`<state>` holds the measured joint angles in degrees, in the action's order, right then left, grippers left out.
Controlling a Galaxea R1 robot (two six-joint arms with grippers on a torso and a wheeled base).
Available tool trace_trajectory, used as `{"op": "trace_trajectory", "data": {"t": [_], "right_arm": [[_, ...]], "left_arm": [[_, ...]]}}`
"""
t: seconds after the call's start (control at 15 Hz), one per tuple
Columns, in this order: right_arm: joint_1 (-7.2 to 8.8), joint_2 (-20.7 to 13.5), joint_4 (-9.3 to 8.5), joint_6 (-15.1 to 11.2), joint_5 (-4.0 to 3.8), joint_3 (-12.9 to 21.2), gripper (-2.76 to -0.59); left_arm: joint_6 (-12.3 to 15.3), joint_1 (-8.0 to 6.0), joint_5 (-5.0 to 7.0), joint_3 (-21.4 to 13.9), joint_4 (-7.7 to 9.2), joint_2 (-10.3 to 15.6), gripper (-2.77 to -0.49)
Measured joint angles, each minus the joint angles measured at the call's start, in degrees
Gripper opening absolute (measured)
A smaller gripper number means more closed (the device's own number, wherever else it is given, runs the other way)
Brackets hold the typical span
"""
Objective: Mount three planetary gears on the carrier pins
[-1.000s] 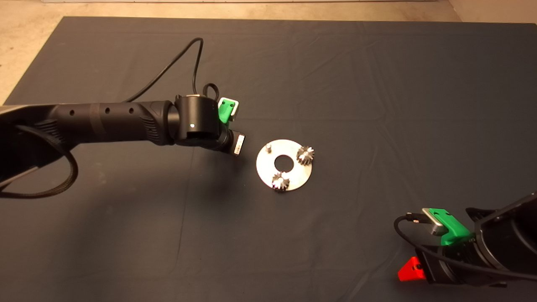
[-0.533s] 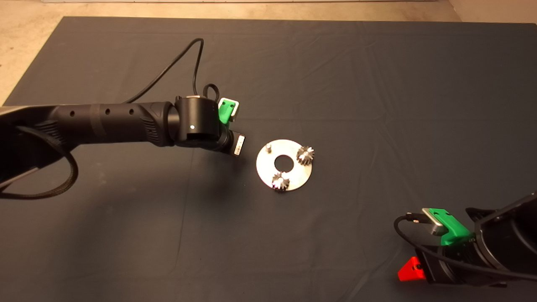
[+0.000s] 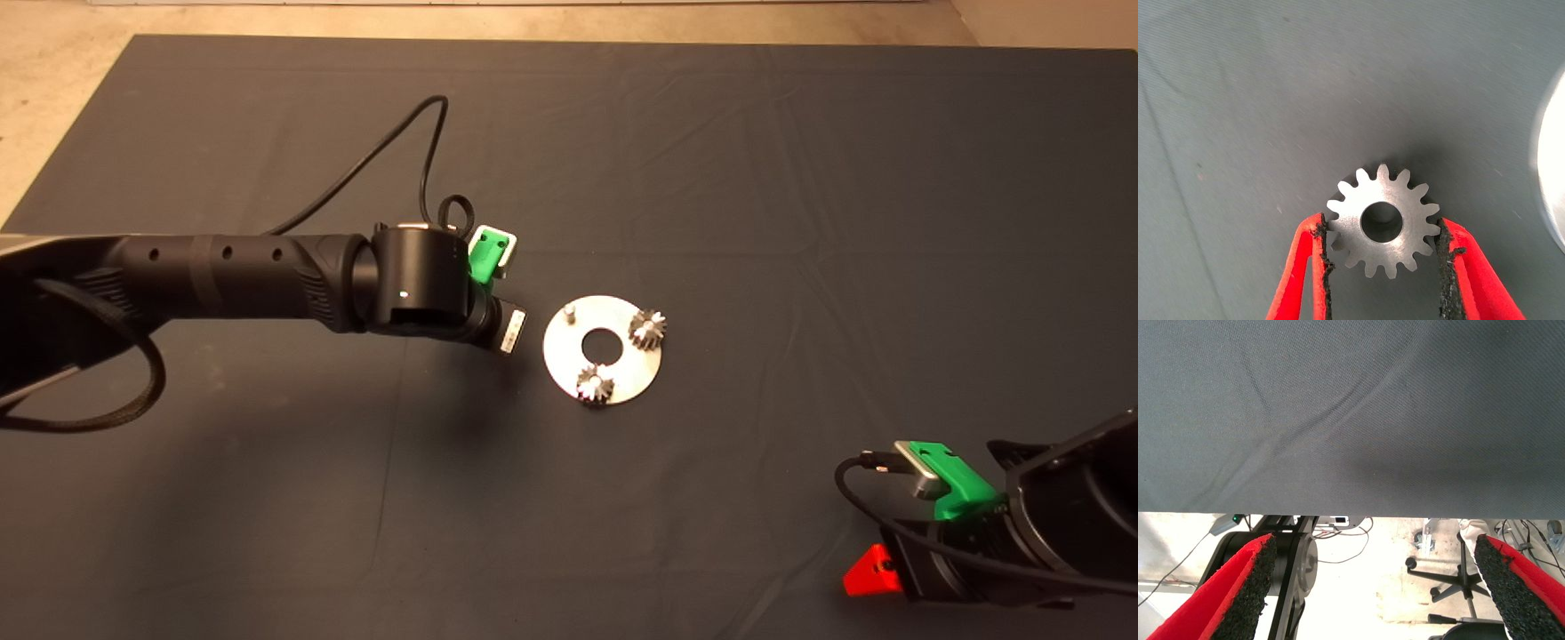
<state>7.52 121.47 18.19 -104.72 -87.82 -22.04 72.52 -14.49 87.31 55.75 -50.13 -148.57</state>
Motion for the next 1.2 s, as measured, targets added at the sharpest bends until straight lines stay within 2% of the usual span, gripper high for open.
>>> {"op": "trace_trajectory", "data": {"t": [0.13, 0.4, 0.73, 1.0, 1.2], "right_arm": [[0.09, -0.02, 0.02, 0.00, 0.00, 0.02, -1.16], [0.09, 0.00, 0.00, 0.00, 0.01, 0.02, -1.16], [0.09, -0.02, 0.00, 0.00, 0.04, 0.02, -1.16], [0.09, -0.05, 0.00, 0.00, 0.01, 0.02, -1.16], [0.09, -0.05, 0.00, 0.00, 0.00, 0.02, -1.16]], "left_arm": [[0.00, -0.51, -0.05, -1.41, 0.21, -0.06, -2.56], [0.02, -3.51, -0.02, -4.04, 0.24, -0.19, -2.56], [0.05, -5.79, 0.29, -4.54, 0.77, -1.58, -2.56], [0.29, -6.03, 0.08, -4.86, 1.32, -6.45, -2.56], [0.52, -6.21, -0.12, -4.86, 1.84, -7.52, -2.56]]}}
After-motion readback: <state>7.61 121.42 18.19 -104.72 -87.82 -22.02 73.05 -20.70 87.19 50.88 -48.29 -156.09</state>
